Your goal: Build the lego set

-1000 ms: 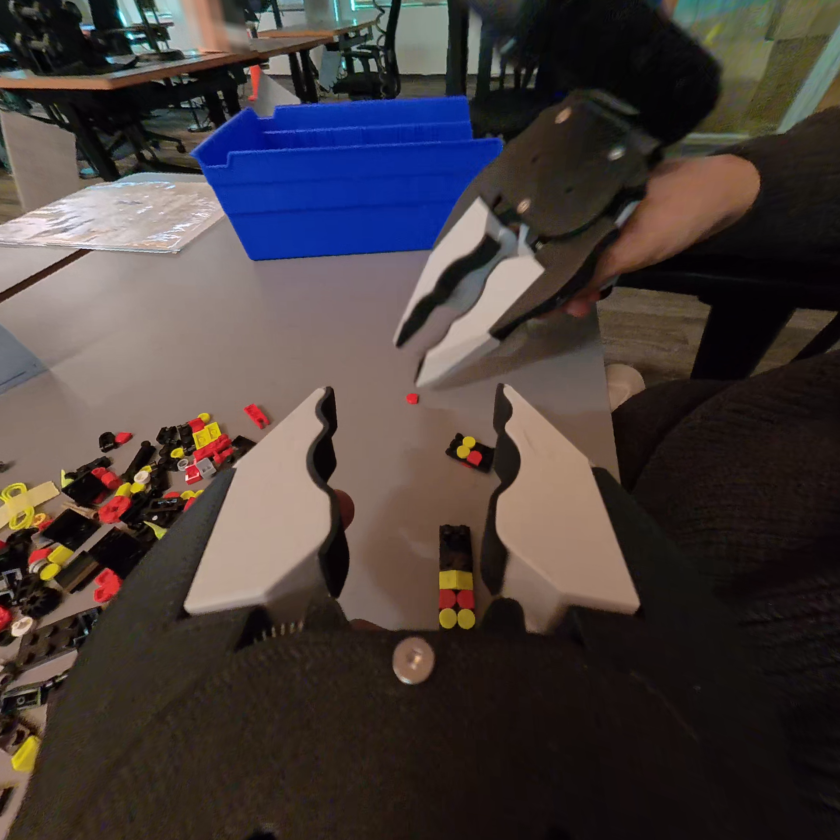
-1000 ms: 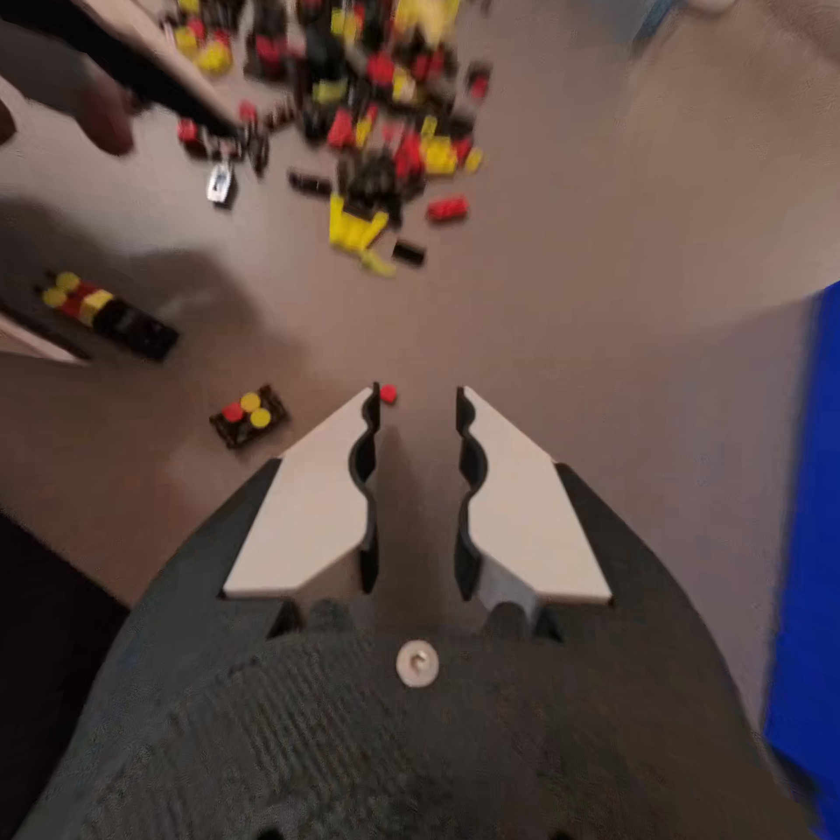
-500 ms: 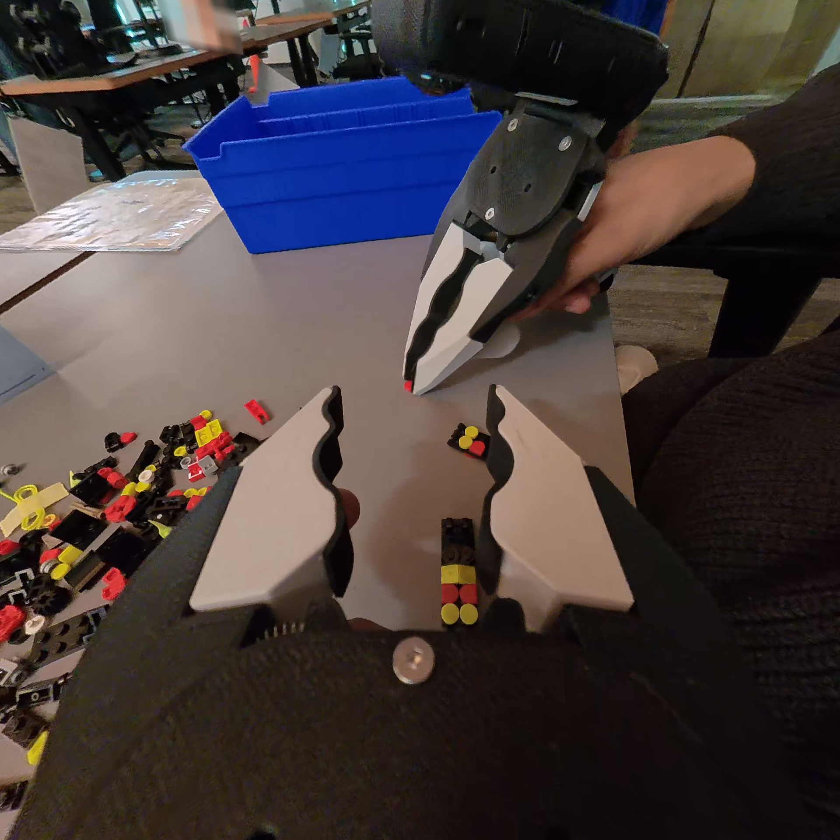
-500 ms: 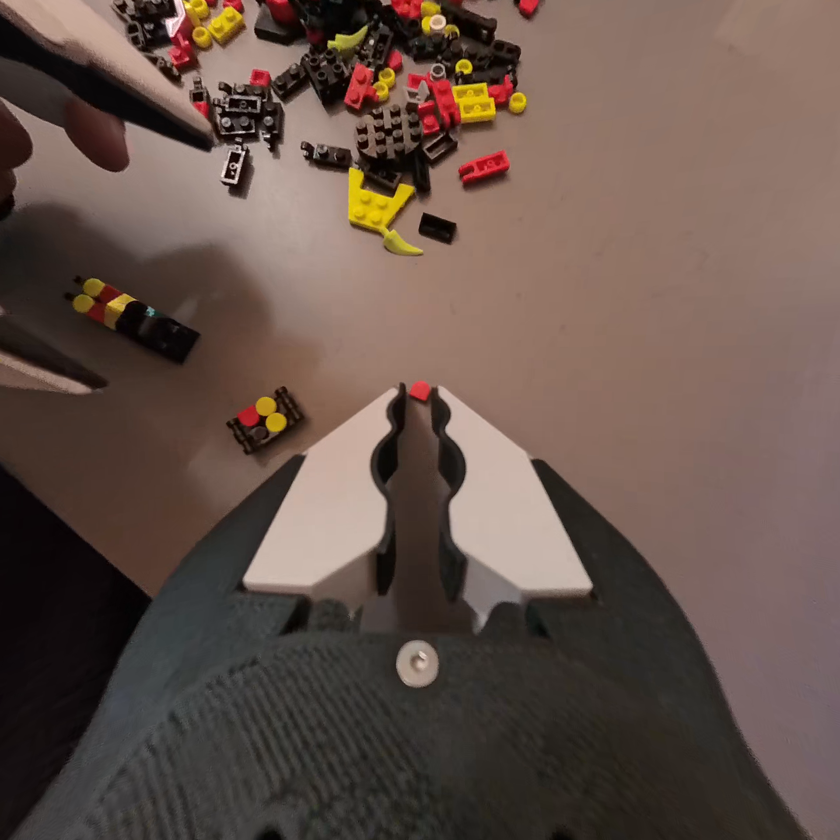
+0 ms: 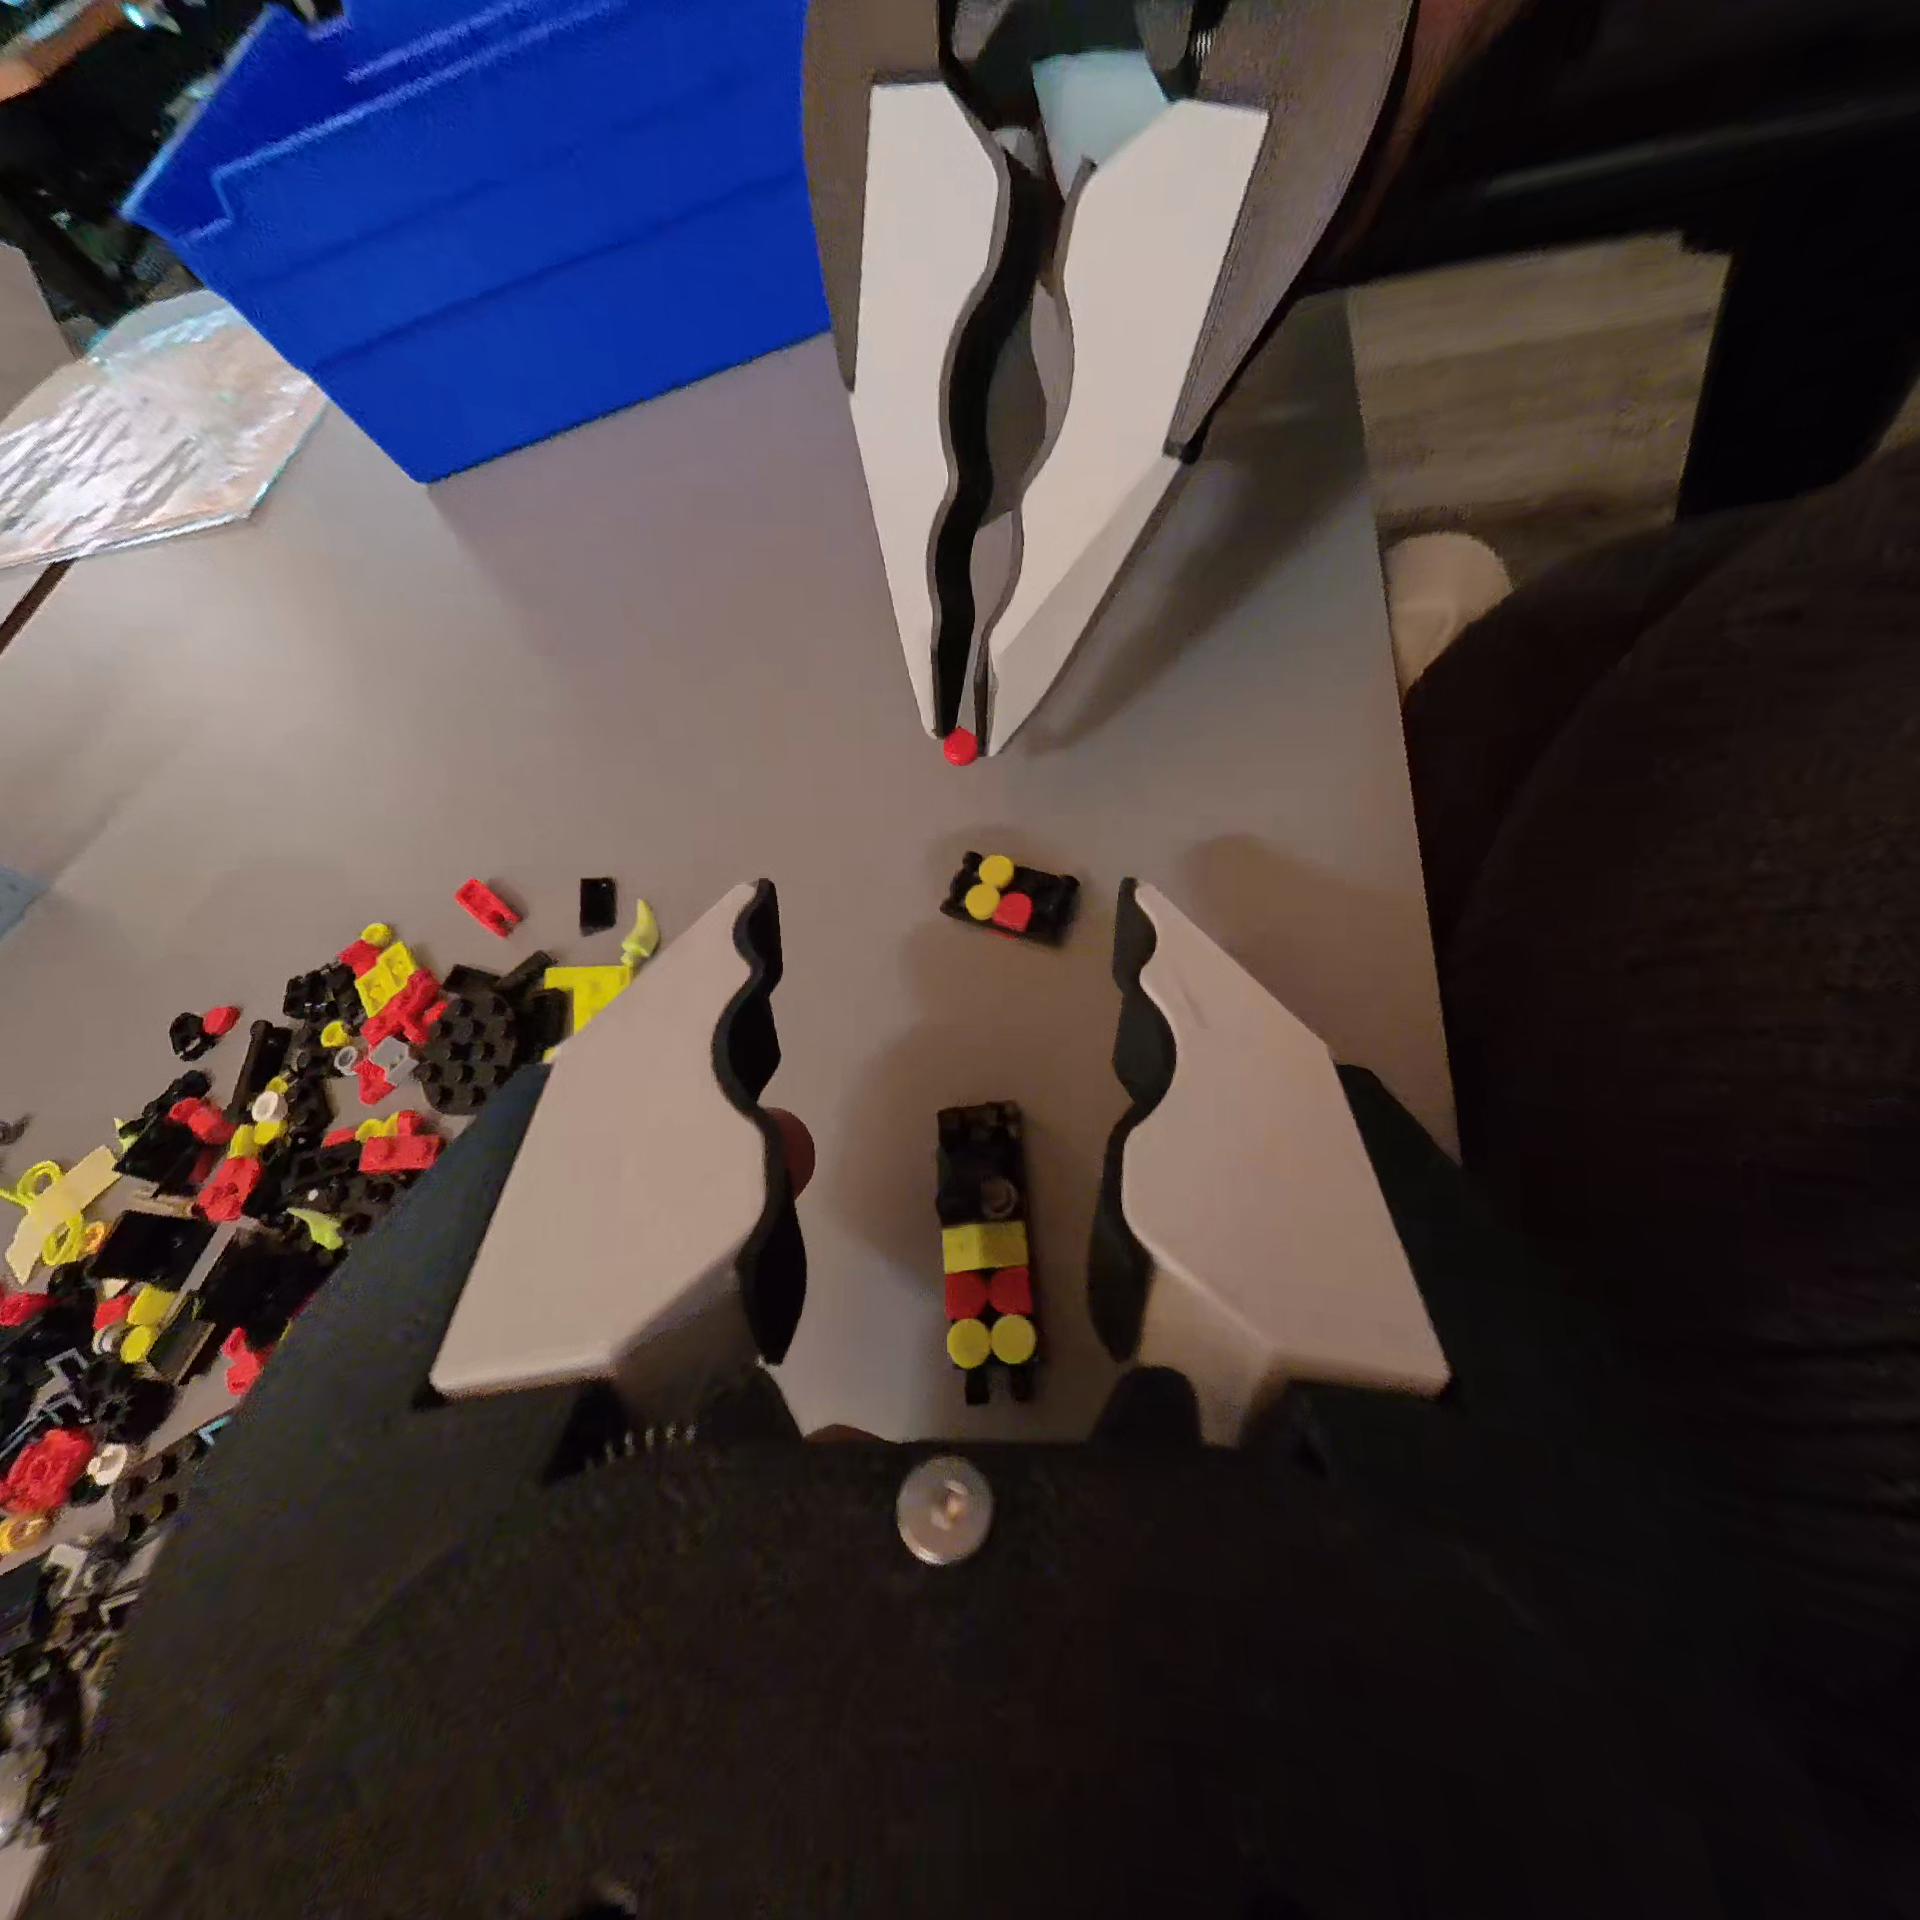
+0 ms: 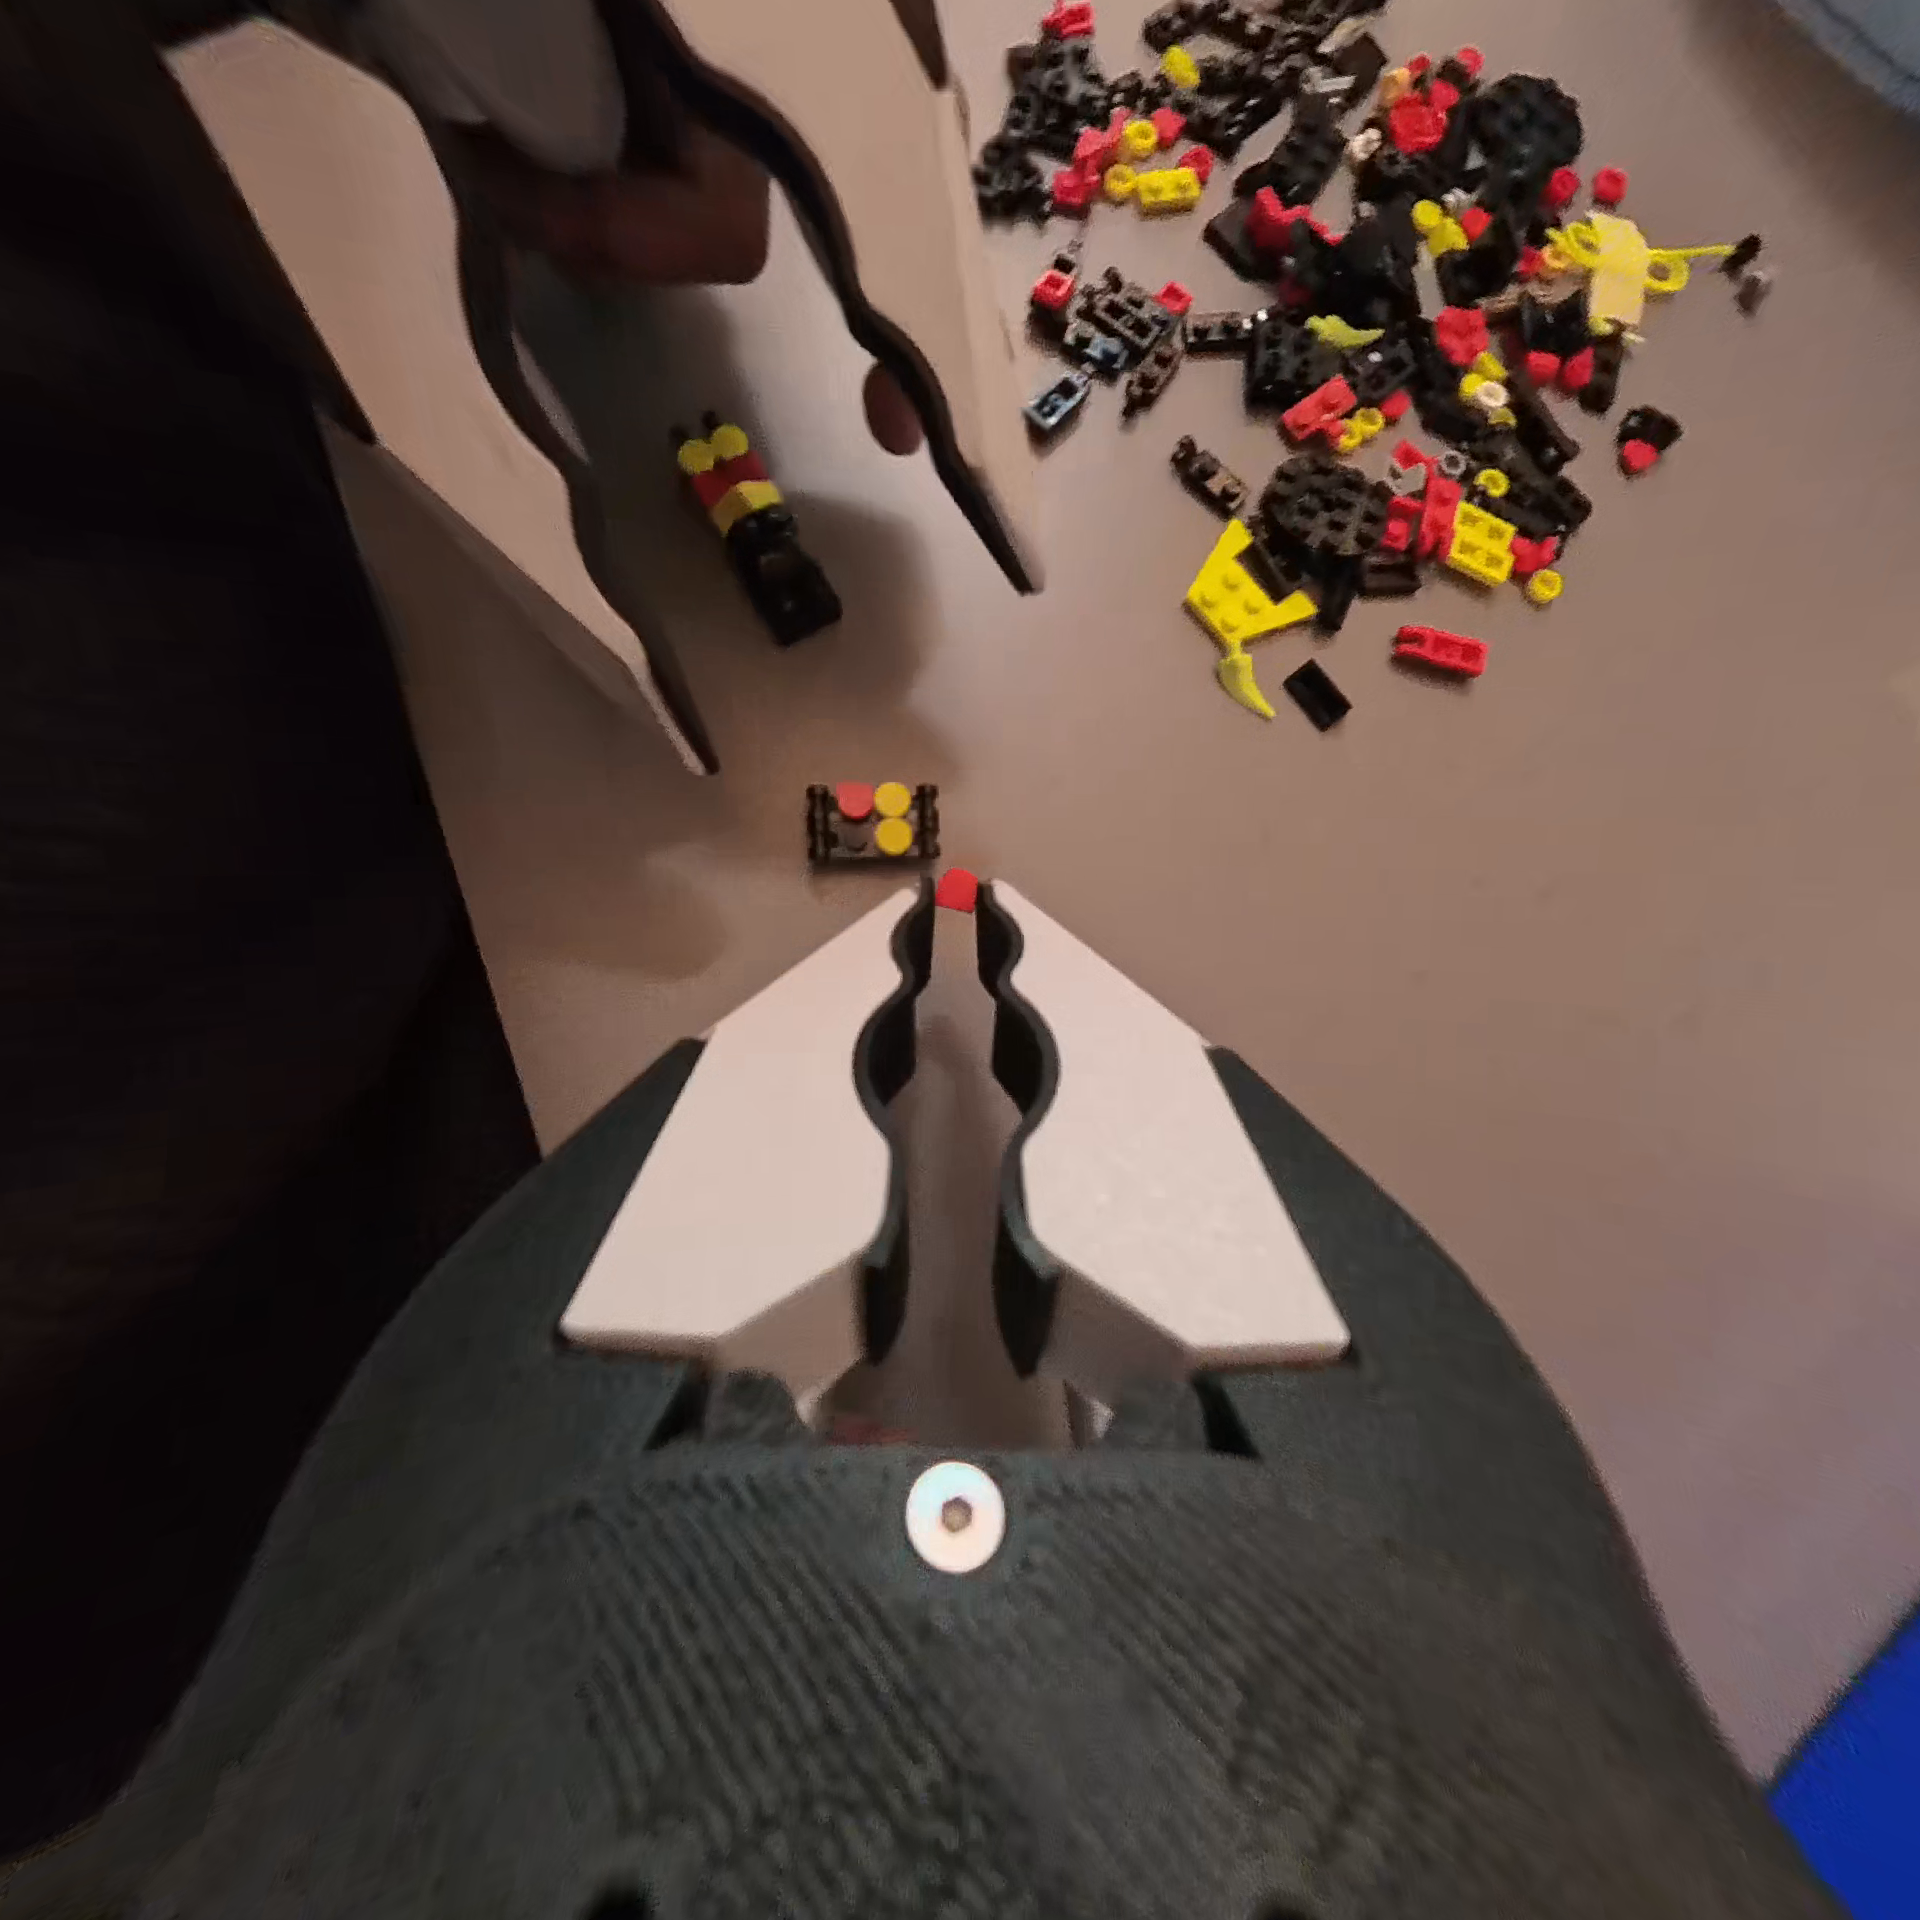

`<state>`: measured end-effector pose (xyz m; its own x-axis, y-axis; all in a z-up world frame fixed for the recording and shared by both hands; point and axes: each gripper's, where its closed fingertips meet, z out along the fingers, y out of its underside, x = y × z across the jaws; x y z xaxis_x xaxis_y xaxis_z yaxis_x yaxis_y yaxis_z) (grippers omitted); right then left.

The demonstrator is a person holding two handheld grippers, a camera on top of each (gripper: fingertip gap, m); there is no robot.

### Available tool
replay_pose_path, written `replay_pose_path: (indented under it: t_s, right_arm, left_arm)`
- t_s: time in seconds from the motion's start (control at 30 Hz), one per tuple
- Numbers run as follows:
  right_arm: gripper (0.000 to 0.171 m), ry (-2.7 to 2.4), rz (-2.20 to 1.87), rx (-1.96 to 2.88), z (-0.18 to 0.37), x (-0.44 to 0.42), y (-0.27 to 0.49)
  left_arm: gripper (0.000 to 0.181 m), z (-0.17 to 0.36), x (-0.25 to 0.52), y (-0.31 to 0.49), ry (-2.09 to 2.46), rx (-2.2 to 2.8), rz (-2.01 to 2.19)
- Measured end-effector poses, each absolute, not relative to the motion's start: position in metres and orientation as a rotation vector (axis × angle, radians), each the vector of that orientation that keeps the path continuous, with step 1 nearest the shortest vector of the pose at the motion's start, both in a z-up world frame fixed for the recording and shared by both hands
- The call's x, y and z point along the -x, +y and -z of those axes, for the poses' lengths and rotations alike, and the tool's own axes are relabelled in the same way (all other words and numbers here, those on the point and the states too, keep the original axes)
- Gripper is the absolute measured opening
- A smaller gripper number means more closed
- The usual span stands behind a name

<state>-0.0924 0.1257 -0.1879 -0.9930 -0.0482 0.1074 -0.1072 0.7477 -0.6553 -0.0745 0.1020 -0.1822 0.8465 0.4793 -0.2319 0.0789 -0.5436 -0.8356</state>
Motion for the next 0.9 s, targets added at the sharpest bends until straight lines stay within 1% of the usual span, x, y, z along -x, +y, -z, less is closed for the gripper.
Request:
replay_pose_path:
  t_s: [0.2, 0.3, 0.9]
  right_arm:
    - [0.007, -2.893, -1.120, -0.252, 0.191, 0.073, 0.116]
    - [0.007, -2.899, -1.072, -0.289, 0.199, 0.072, 0.116]
    - [0.007, -2.875, -1.030, -0.367, 0.208, 0.071, 0.112]
  left_arm:
    - [0.060, 0.199, 0.068, 0.110, -0.449, 2.218, -0.524]
    - [0.054, 0.205, 0.072, 0.109, -0.471, 2.241, -0.524]
    - [0.035, 0.212, 0.074, 0.110, -0.490, 2.286, -0.490]
